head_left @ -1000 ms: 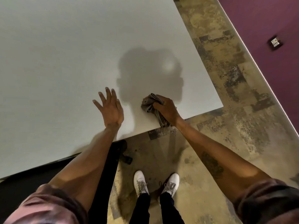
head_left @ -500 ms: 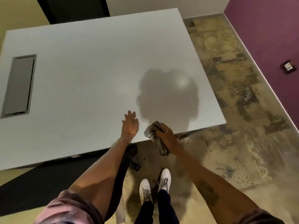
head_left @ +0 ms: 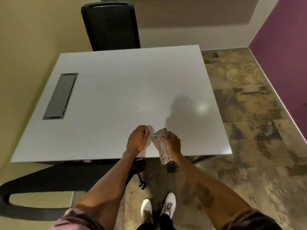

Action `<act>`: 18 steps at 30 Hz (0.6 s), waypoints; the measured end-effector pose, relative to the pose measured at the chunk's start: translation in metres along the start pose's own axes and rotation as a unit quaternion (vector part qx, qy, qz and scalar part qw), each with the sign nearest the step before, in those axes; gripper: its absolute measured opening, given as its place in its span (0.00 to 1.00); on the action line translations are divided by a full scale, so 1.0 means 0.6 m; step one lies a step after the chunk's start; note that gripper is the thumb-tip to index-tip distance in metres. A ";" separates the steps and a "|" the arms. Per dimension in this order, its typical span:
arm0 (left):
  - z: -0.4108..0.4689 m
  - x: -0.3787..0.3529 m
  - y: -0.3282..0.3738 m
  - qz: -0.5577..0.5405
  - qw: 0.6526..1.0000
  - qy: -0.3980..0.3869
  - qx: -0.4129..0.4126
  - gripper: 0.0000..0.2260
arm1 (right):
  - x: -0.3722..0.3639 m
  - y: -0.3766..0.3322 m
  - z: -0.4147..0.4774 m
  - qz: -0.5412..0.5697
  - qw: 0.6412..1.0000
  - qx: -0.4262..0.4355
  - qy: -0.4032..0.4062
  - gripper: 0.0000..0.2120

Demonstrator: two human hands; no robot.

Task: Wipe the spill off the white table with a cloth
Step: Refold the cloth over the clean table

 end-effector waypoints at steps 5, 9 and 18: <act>-0.011 0.028 0.012 0.019 0.999 0.015 0.042 0.12 | -0.001 -0.086 0.025 -0.084 0.995 0.038 0.025 0.17; -0.022 0.054 0.002 0.019 0.997 0.031 0.063 0.17 | -0.030 -0.155 0.036 -0.074 0.996 0.049 0.031 0.20; -0.040 0.156 -0.061 0.120 0.986 0.097 0.058 0.27 | -0.152 -0.269 0.024 -0.032 0.998 0.048 -0.002 0.18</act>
Point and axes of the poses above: each hand's wrist, its own z-axis towards the middle knuckle, its own x-axis out of the back of the hand, y = z × x, the point moved 4 cm from there along z, towards the middle knuckle, and after that the axes turned 11 degrees about -z, right-handed, at the moved point
